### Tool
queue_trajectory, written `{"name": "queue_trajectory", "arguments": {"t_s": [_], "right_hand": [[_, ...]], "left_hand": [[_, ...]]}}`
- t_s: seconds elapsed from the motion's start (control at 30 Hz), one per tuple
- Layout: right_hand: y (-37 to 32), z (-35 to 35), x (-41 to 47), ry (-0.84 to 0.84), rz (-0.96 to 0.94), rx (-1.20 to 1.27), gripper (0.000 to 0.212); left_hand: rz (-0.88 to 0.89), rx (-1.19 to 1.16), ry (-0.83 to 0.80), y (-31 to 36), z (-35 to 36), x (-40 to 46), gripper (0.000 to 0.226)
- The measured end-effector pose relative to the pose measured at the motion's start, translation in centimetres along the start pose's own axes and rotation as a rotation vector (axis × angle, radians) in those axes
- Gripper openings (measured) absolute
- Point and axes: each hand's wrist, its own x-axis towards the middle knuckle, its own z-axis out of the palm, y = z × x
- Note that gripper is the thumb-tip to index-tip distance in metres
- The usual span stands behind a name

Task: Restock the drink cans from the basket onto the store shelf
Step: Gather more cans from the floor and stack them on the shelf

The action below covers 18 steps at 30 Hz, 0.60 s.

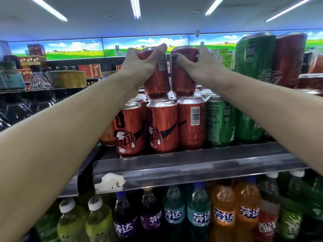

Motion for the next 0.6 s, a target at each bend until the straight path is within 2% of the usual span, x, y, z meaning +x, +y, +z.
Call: {"name": "queue_trajectory", "arguments": {"t_s": [0.13, 0.37, 0.6], "right_hand": [[0.3, -0.1, 0.2, -0.053, -0.007, -0.015, 0.114], [0.7, 0.2, 0.8, -0.089, 0.014, -0.032, 0.127], [1.6, 0.1, 1.5, -0.106, -0.006, -0.062, 0.121]], "left_hand": [[0.022, 0.054, 0.021, 0.1, -0.3, -0.2, 0.072], [0.103, 0.153, 0.024, 0.2, -0.5, -0.2, 0.067], [0.155, 0.211, -0.026, 0.4, -0.3, -0.3, 0.061]]}}
